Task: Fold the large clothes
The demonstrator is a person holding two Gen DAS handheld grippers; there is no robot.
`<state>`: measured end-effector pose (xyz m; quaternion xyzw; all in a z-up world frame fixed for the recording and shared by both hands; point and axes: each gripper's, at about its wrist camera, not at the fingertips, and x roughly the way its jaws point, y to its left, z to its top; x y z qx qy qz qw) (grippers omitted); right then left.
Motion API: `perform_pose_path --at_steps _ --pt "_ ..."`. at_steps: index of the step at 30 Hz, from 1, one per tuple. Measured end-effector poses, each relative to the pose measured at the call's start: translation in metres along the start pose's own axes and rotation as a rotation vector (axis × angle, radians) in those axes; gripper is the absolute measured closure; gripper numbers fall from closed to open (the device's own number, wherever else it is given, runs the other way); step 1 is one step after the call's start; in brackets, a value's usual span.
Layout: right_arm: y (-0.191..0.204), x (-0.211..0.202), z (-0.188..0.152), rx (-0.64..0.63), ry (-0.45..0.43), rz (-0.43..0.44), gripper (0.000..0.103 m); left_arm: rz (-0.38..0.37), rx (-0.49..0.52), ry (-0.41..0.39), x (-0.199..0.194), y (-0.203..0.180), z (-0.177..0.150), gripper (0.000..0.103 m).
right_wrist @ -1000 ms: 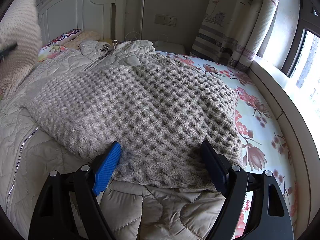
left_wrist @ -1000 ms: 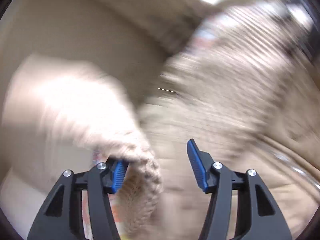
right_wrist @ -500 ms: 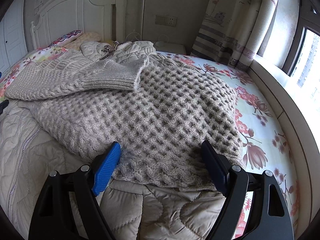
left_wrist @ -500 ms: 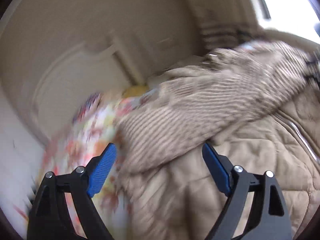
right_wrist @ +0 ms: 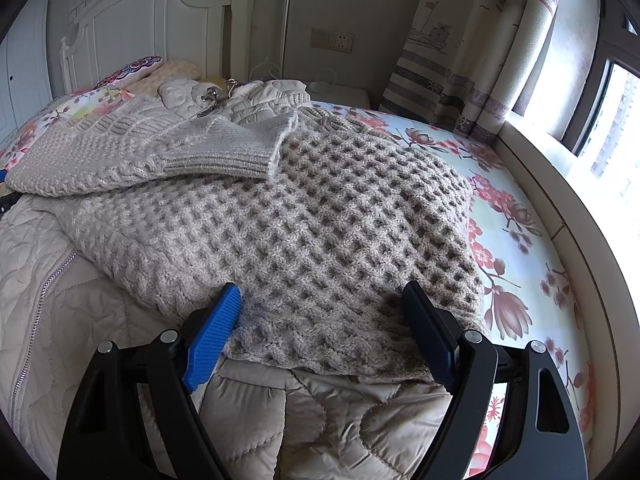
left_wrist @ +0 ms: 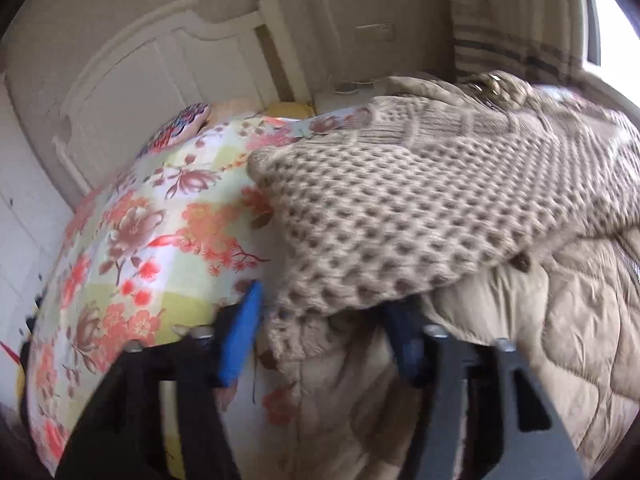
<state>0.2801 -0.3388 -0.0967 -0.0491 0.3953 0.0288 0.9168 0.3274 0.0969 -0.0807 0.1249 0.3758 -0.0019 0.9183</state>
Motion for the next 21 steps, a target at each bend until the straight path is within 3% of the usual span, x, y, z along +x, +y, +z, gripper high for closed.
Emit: perform_pose_path --at_steps 3,7,9,12,18,21 --pt "-0.001 0.0 0.0 -0.003 0.002 -0.004 0.023 -0.062 -0.125 -0.021 0.003 0.024 -0.003 0.082" --pt "-0.001 0.0 0.0 -0.003 0.001 -0.005 0.023 -0.081 -0.266 -0.046 -0.002 0.049 -0.012 0.086" --pt "-0.001 0.001 0.0 -0.003 0.001 -0.005 0.023 -0.125 -0.349 -0.04 0.0 0.064 -0.018 0.086" --pt "-0.001 0.0 -0.001 -0.005 0.001 -0.006 0.023 -0.157 -0.337 -0.055 -0.003 0.065 -0.019 0.086" --pt "-0.004 -0.008 0.004 0.059 0.004 0.016 0.023 -0.108 -0.275 -0.033 -0.005 0.053 -0.017 0.081" --pt "-0.008 -0.022 0.02 0.166 -0.049 0.122 0.023 -0.075 -0.252 -0.032 -0.006 0.048 -0.017 0.079"
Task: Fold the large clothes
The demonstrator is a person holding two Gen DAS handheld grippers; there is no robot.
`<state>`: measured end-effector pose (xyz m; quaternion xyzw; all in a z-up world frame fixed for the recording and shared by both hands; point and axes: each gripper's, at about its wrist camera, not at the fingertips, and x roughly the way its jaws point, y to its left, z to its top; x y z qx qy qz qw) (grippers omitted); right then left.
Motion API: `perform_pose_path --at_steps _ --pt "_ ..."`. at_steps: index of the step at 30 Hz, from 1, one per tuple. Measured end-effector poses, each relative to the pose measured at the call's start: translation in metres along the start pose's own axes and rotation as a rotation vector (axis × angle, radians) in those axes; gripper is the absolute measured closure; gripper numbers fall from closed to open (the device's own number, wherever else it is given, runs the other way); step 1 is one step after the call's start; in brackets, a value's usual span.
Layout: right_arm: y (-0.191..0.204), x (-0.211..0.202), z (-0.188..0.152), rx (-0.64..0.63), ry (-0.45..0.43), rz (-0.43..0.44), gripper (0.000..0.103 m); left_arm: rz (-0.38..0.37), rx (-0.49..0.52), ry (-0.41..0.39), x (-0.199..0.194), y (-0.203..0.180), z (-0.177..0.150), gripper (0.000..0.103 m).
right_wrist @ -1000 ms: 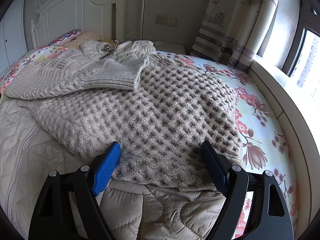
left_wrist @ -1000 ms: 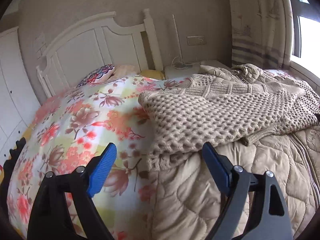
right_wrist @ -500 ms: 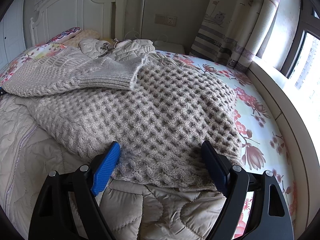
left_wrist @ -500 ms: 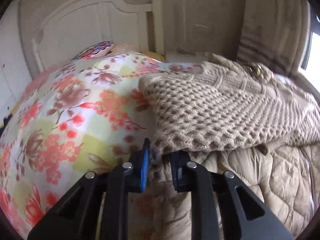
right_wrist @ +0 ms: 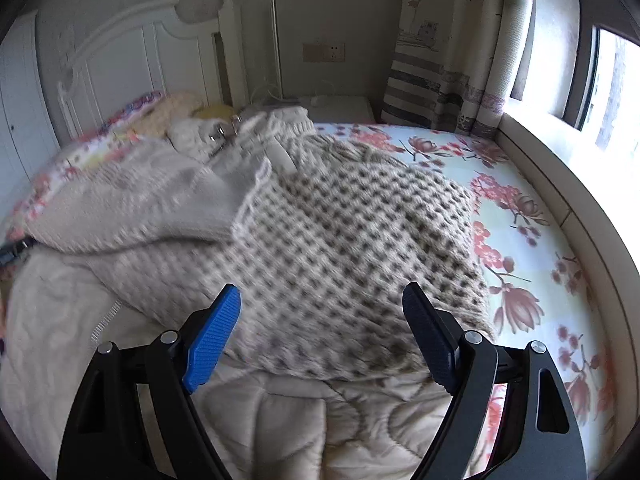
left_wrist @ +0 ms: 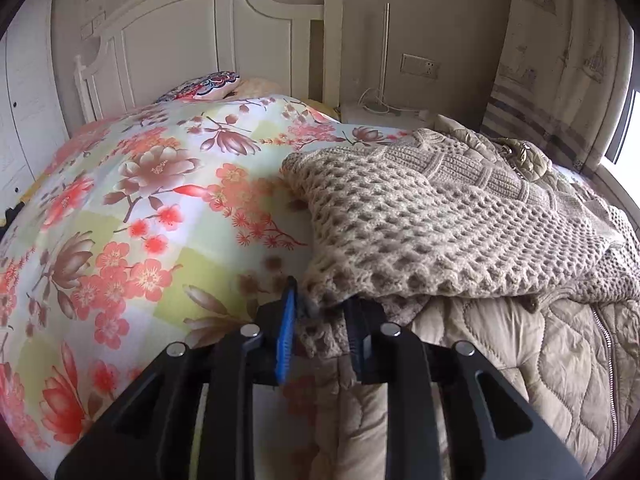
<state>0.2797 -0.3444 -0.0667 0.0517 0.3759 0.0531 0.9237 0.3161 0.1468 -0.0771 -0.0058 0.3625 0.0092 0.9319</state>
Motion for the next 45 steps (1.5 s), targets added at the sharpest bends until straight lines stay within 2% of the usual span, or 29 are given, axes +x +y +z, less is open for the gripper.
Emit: perform_pose_path --at_steps 3,5,8,10,11,13,14,17,20,21,23,24,25,26,27,28,30,32,34,36,39,40,41,42,43,44,45 --pt "0.008 0.012 0.019 0.06 0.015 0.086 0.023 0.045 0.031 -0.006 -0.001 -0.007 0.0 0.074" --pt "0.015 0.027 0.029 0.072 0.028 0.115 0.023 0.069 0.042 -0.002 -0.001 -0.009 -0.001 0.072" --pt "0.021 0.057 0.04 0.121 0.067 0.182 0.033 0.084 0.056 0.007 0.001 -0.011 0.0 0.071" --pt "0.027 0.072 0.042 0.137 0.09 0.214 0.056 0.087 0.056 0.006 0.0 -0.011 0.0 0.072" --pt "0.033 0.073 0.042 0.121 0.093 0.196 0.074 0.083 0.055 0.001 -0.001 -0.01 0.0 0.073" --pt "0.045 0.054 0.037 0.066 0.026 0.136 0.091 0.074 0.056 -0.01 -0.004 -0.01 0.0 0.079" --pt "0.049 0.04 0.034 0.043 -0.011 0.15 0.098 0.077 0.058 -0.013 -0.004 -0.011 0.0 0.079" --pt "0.05 0.007 0.022 0.02 -0.059 0.138 0.098 0.079 0.061 -0.02 -0.006 -0.011 0.0 0.08" --pt "0.04 0.008 0.005 0.045 0.0 0.148 0.098 0.075 0.058 -0.015 -0.006 -0.011 0.001 0.08" --pt "0.038 0.015 0.001 0.043 0.019 0.138 0.098 0.076 0.064 -0.007 -0.005 -0.011 0.001 0.078" --pt "0.031 0.028 -0.005 0.047 0.043 0.115 0.095 0.104 0.106 -0.007 -0.012 -0.014 -0.002 0.064" --pt "0.024 0.029 -0.005 0.079 0.047 0.118 0.086 0.123 0.128 -0.025 -0.019 -0.014 -0.005 0.044" --pt "0.019 0.025 -0.004 0.103 0.043 0.112 0.073 0.14 0.142 -0.05 -0.028 -0.014 -0.008 0.029" --pt "0.017 0.015 -0.002 0.109 0.023 0.09 0.046 0.164 0.149 -0.092 -0.043 -0.013 -0.011 0.025" --pt "0.017 0.007 -0.002 0.101 -0.012 0.083 0.026 0.169 0.145 -0.122 -0.054 -0.01 -0.013 0.022" --pt "0.016 -0.006 0.0 0.081 -0.06 0.09 0.025 0.154 0.131 -0.152 -0.068 -0.009 -0.01 0.022" --pt "0.017 -0.02 0.002 0.019 -0.091 0.086 0.026 0.102 0.107 -0.177 -0.081 -0.011 0.001 0.022" --pt "0.024 -0.024 0.013 -0.037 -0.105 0.082 0.033 0.038 0.091 -0.196 -0.087 -0.028 0.023 0.021" --pt "0.035 -0.019 0.026 -0.071 -0.107 0.096 0.039 -0.006 0.116 -0.199 -0.082 -0.055 0.043 0.014" --pt "0.049 -0.007 0.038 -0.097 -0.106 0.111 0.041 -0.025 0.17 -0.185 -0.067 -0.085 0.058 0.013" --pt "0.067 0.013 0.05 -0.13 -0.077 0.133 0.05 0.008 0.248 -0.102 -0.027 -0.123 0.066 0.013" --pt "0.072 0.022 0.051 -0.148 -0.067 0.113 0.054 0.019 0.261 -0.06 -0.01 -0.13 0.062 0.013" --pt "0.074 0.032 0.051 -0.16 -0.05 0.099 0.062 0.024 0.273 -0.022 0.003 -0.134 0.057 0.013" --pt "0.074 0.044 0.05 -0.155 -0.019 0.097 0.07 0.032 0.289 0.027 0.018 -0.135 0.049 0.014" --pt "0.068 0.06 0.047 -0.134 0.036 0.098 0.072 0.037 0.308 0.088 0.038 -0.134 0.036 0.013" --pt "0.06 0.076 0.042 -0.107 0.087 0.087 0.078 0.008 0.288 0.073 0.041 -0.13 0.031 0.013" --pt "0.048 0.085 0.038 -0.068 0.102 0.104 0.08 -0.034 0.244 0.083 0.04 -0.121 0.033 0.013"
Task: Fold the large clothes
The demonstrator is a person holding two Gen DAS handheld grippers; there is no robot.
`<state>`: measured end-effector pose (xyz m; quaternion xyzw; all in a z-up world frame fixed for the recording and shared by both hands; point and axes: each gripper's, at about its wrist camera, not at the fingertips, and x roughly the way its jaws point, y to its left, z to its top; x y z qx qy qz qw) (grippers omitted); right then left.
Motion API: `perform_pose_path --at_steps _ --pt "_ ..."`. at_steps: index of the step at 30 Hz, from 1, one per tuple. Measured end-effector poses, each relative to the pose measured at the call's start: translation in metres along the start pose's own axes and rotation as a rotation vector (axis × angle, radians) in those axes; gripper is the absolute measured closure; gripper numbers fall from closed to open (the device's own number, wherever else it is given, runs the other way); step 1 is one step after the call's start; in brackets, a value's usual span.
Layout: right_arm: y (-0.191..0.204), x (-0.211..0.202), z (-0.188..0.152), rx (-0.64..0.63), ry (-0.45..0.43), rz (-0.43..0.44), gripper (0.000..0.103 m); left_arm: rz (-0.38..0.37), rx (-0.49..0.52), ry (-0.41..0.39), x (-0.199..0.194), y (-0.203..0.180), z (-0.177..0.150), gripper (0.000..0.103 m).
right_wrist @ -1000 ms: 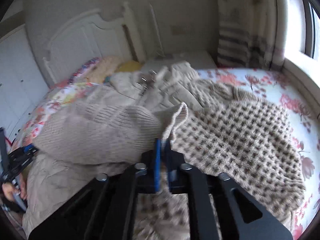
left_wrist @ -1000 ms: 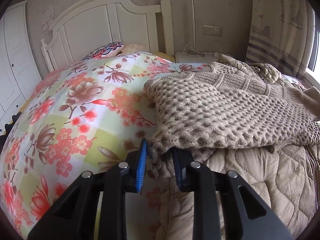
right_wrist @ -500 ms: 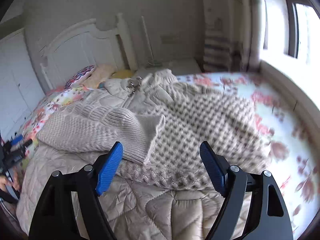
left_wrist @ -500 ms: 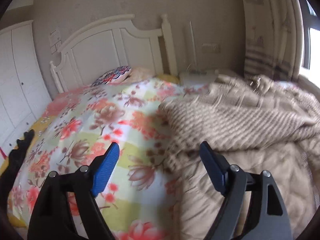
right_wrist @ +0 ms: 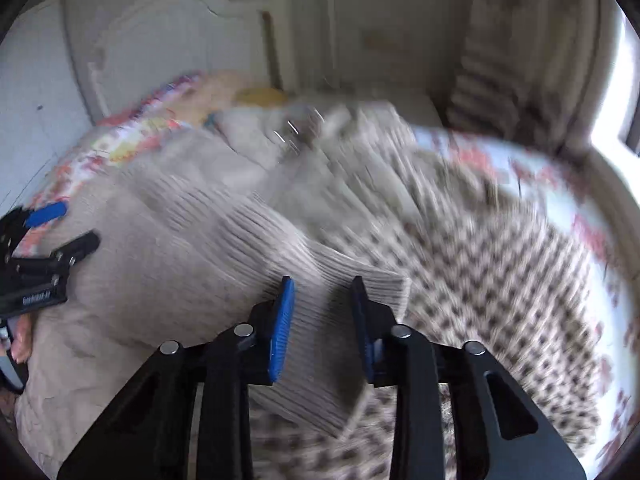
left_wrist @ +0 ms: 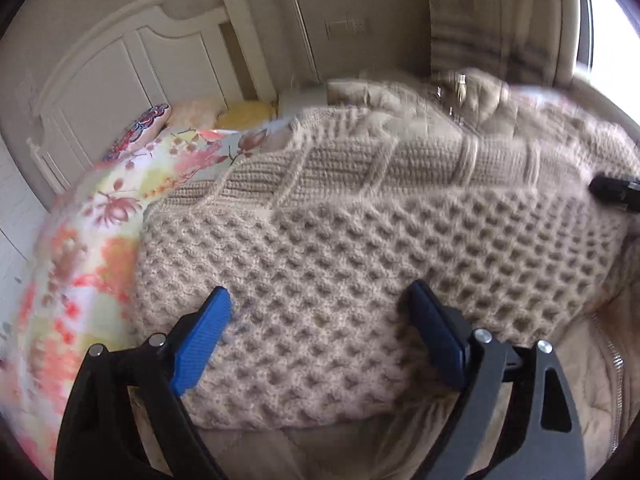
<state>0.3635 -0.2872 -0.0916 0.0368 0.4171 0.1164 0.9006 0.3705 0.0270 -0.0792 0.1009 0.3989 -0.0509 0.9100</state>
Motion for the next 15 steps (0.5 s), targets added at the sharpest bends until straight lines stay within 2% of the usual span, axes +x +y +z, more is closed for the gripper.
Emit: perform_pose_path --at_steps 2,6,10,12,14,15 --pt "-0.017 -0.004 -0.002 0.083 -0.014 0.076 0.088 -0.034 -0.023 0.022 0.001 0.008 0.0 0.012" --pt "-0.014 -0.022 0.006 0.045 -0.054 0.008 0.088 -0.024 -0.017 0.006 0.003 0.006 -0.004 0.011" --pt "-0.012 -0.022 0.015 0.046 -0.081 0.059 0.088 -0.02 -0.02 0.003 0.002 0.005 -0.006 0.01" --pt "-0.007 -0.011 0.02 0.013 -0.057 0.05 0.088 -0.02 -0.019 0.003 0.003 0.005 -0.006 0.01" --pt "-0.005 0.009 0.024 -0.007 0.022 0.01 0.088 -0.02 -0.019 0.003 0.004 0.005 -0.006 0.009" --pt "-0.005 0.015 0.026 -0.006 0.03 0.005 0.088 -0.02 -0.021 0.003 0.004 0.005 -0.006 0.009"
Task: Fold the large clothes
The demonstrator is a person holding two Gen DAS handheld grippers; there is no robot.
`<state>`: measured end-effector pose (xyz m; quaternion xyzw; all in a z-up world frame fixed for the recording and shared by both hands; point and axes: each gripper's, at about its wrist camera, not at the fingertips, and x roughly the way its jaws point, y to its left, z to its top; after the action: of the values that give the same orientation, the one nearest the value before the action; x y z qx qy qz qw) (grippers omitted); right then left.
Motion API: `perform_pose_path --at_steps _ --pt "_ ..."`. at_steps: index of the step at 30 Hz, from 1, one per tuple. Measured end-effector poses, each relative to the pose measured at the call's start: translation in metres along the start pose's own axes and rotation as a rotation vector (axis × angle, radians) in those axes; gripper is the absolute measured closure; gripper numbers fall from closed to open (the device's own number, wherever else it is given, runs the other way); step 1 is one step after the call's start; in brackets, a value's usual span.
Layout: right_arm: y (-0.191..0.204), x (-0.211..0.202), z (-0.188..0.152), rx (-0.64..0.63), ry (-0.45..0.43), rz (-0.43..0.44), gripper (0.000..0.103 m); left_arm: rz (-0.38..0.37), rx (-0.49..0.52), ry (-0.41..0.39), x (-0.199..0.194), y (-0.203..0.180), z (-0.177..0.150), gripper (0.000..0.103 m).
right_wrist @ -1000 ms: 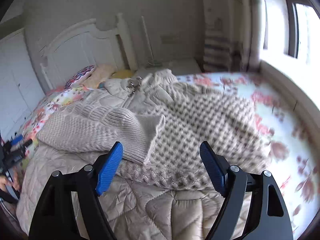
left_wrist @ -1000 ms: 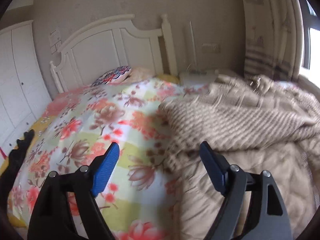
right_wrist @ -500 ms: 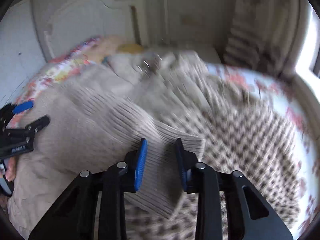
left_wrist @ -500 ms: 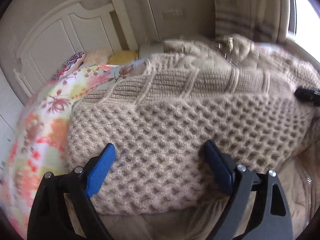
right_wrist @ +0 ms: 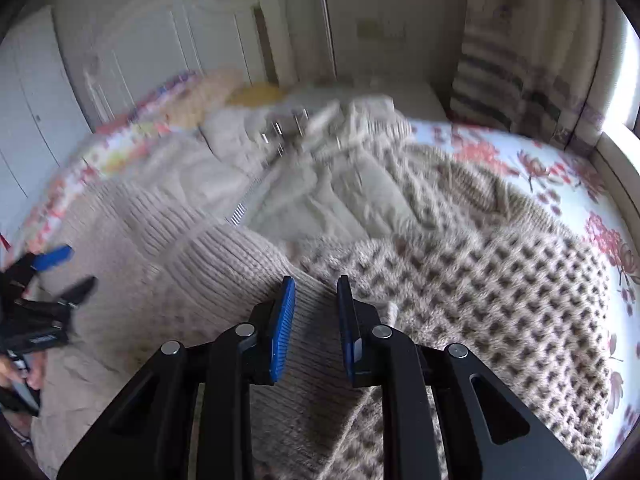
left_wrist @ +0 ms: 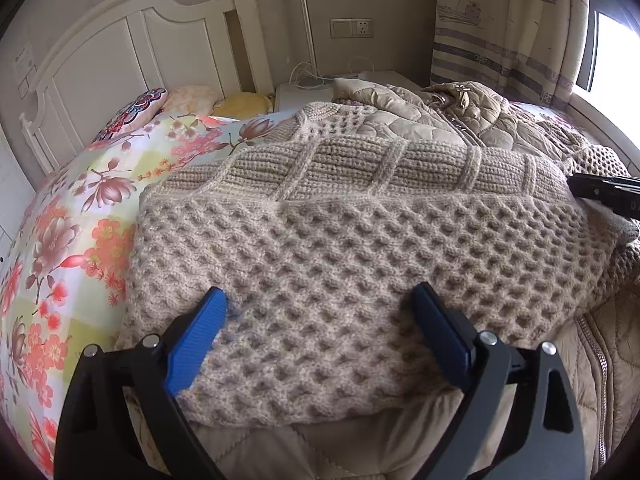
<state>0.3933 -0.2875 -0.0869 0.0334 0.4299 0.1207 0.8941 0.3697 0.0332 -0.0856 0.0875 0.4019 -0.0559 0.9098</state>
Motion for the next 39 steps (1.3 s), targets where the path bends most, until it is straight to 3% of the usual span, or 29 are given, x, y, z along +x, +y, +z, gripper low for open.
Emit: perform_pose_path --at_steps 2,5,7,12,14,17,18,20,25,27,29,32,36,39 --pt "-0.004 -0.002 0.003 0.028 -0.004 -0.004 0.088 -0.003 -0.004 0.0 -0.001 0.002 0.0 0.008" --pt "0.003 -0.023 0.002 0.026 -0.082 -0.099 0.088 -0.01 -0.012 0.001 -0.001 0.004 0.0 0.008" --pt "0.013 -0.041 -0.004 -0.008 -0.124 -0.027 0.087 -0.015 -0.016 0.002 -0.001 0.005 0.0 0.007" --pt "0.038 -0.015 -0.034 -0.191 -0.039 -0.056 0.086 -0.026 -0.025 0.002 0.0 0.006 0.0 0.007" --pt "0.034 -0.02 -0.03 -0.152 -0.041 -0.027 0.086 -0.027 -0.026 0.002 0.0 0.006 -0.001 0.006" --pt "0.036 -0.033 -0.027 -0.139 -0.091 -0.092 0.082 -0.028 -0.026 0.003 0.0 0.007 -0.001 0.006" --pt "0.039 -0.039 -0.03 -0.143 -0.111 -0.073 0.082 -0.029 -0.027 0.003 0.001 0.007 -0.001 0.006" --pt "0.038 -0.035 -0.038 -0.158 -0.09 -0.04 0.074 -0.031 -0.028 0.002 0.0 0.007 -0.001 0.006" --pt "0.034 -0.025 -0.043 -0.144 -0.063 -0.026 0.068 -0.073 -0.052 0.016 -0.008 0.011 0.005 0.006" --pt "0.03 -0.024 -0.042 -0.126 -0.068 -0.006 0.068 -0.242 -0.154 0.032 -0.017 0.027 0.025 0.006" --pt "0.029 -0.024 -0.042 -0.114 -0.069 0.007 0.067 -0.343 -0.252 0.042 -0.017 0.042 0.054 0.006" --pt "0.026 -0.027 -0.043 -0.099 -0.071 0.03 0.064 -0.339 -0.246 0.067 0.004 0.044 0.115 0.005" --pt "0.024 -0.028 -0.044 -0.079 -0.075 0.054 0.063 -0.373 -0.29 0.186 0.086 0.042 0.193 0.006" --pt "0.022 -0.028 -0.044 -0.067 -0.075 0.073 0.062 -0.359 -0.332 0.253 0.143 0.045 0.23 0.006"
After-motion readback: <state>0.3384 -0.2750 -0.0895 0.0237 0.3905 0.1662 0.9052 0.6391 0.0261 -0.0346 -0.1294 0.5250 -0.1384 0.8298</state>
